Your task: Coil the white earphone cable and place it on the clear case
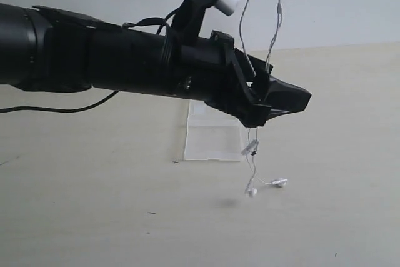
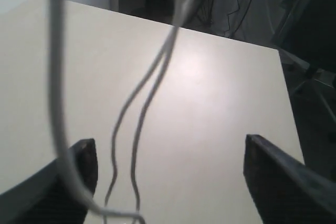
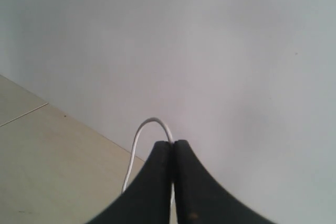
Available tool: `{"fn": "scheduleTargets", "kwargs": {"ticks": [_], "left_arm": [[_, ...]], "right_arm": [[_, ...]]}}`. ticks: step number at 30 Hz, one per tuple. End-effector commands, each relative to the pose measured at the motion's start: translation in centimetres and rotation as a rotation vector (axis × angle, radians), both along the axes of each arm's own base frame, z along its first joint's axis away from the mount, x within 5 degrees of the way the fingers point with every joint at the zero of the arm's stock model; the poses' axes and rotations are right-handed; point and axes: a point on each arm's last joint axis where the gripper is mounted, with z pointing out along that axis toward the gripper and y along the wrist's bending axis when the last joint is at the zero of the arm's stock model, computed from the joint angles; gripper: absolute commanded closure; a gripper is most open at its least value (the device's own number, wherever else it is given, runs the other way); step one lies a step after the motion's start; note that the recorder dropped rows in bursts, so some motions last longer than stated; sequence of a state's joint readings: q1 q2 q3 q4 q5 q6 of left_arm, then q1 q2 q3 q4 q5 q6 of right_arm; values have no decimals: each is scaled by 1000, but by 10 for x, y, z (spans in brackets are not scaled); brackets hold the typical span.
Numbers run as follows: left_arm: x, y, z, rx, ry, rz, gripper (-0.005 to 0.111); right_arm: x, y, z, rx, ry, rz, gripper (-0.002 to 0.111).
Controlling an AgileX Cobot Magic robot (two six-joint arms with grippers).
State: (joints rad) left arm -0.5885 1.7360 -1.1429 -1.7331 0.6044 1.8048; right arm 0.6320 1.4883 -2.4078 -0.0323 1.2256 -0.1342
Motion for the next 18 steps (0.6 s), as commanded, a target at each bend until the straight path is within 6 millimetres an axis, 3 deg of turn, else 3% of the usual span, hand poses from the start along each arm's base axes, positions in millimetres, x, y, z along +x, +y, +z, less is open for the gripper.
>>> {"fn": "scheduleTargets", "kwargs": {"ticks": [1, 3, 5, 6, 8, 14, 18], "left_arm": [[8, -7, 7, 4, -29, 47, 33], [10, -8, 8, -3, -23, 50, 39], [10, -8, 8, -14, 6, 61, 55], [9, -8, 8, -21, 22, 64, 77], [9, -8, 8, -26, 23, 55, 103], [8, -9, 9, -33, 25, 42, 106], [6, -9, 9, -32, 54, 36, 106]], "right_arm": [[-4, -2, 3, 13, -10, 2, 108], [-4, -2, 3, 13, -10, 2, 108], [-3, -3, 3, 10, -13, -4, 108], [-2, -4, 3, 1, -19, -21, 108], [-2, -6, 3, -5, -26, -35, 108], [-3, -7, 4, -8, -31, -48, 108], [-2, -22, 8, -28, -68, -178, 108]]}}
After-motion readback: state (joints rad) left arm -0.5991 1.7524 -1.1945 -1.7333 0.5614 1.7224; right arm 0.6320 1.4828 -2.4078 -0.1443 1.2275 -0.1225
